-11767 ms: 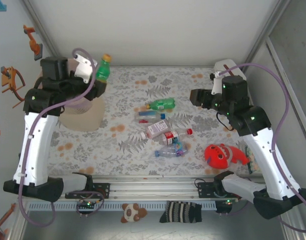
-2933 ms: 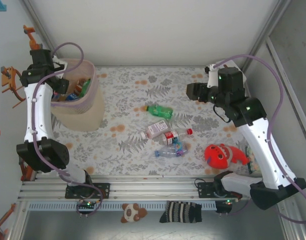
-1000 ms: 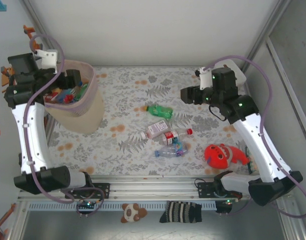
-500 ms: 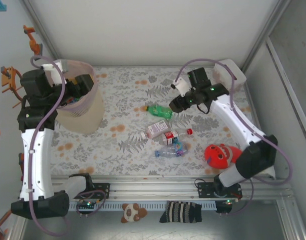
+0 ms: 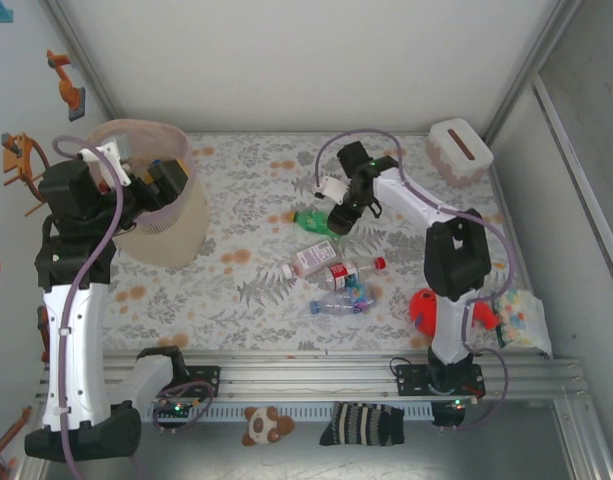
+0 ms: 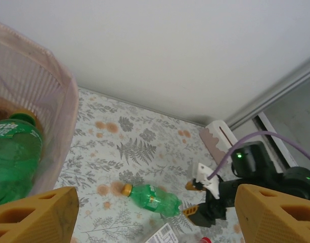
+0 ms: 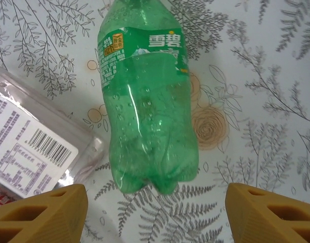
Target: Put the plastic bottles in the bin
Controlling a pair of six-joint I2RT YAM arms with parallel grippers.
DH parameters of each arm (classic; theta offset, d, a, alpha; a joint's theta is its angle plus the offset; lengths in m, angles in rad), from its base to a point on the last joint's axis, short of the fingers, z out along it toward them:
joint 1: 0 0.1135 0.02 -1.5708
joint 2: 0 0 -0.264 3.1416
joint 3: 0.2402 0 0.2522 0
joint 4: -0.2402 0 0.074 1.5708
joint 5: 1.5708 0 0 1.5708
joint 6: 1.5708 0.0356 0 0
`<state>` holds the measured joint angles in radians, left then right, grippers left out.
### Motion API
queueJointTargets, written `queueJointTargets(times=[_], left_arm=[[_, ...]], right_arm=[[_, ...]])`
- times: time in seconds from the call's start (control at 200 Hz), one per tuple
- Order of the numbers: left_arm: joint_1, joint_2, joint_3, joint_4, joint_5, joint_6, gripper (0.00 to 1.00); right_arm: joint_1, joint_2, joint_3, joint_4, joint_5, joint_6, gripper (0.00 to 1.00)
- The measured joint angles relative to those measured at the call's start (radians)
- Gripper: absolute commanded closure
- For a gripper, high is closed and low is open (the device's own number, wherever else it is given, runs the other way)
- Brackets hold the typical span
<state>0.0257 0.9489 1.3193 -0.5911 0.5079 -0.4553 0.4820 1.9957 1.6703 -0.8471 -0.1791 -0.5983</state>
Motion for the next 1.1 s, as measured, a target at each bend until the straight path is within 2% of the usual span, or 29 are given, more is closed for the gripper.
queueJointTargets(times=[0.33,0.786,0.956,1.102], left_arm=[[0.0,-0.035,0.0,0.0,0.02,-0.013,0.17],[0.0,-0.035,-0.006,0.0,0.032,-0.03,0.17],[0.0,-0.037,-0.006,0.0,0.032,-0.031,0.18],[0.0,-0.037,-0.007,0.001,0.032,-0.031,0.19]], right_arm=[[0.029,0.127,0.08,-0.043,-0.014,-0.071,0.25],[0.029,0.235,0.142,-0.049,-0.002,-0.107,0.31],[0.029,0.266,0.145,-0.049,0.002,-0.11,0.37],[0.029,0.263,0.145,-0.04,0.001,-0.109,0.47]])
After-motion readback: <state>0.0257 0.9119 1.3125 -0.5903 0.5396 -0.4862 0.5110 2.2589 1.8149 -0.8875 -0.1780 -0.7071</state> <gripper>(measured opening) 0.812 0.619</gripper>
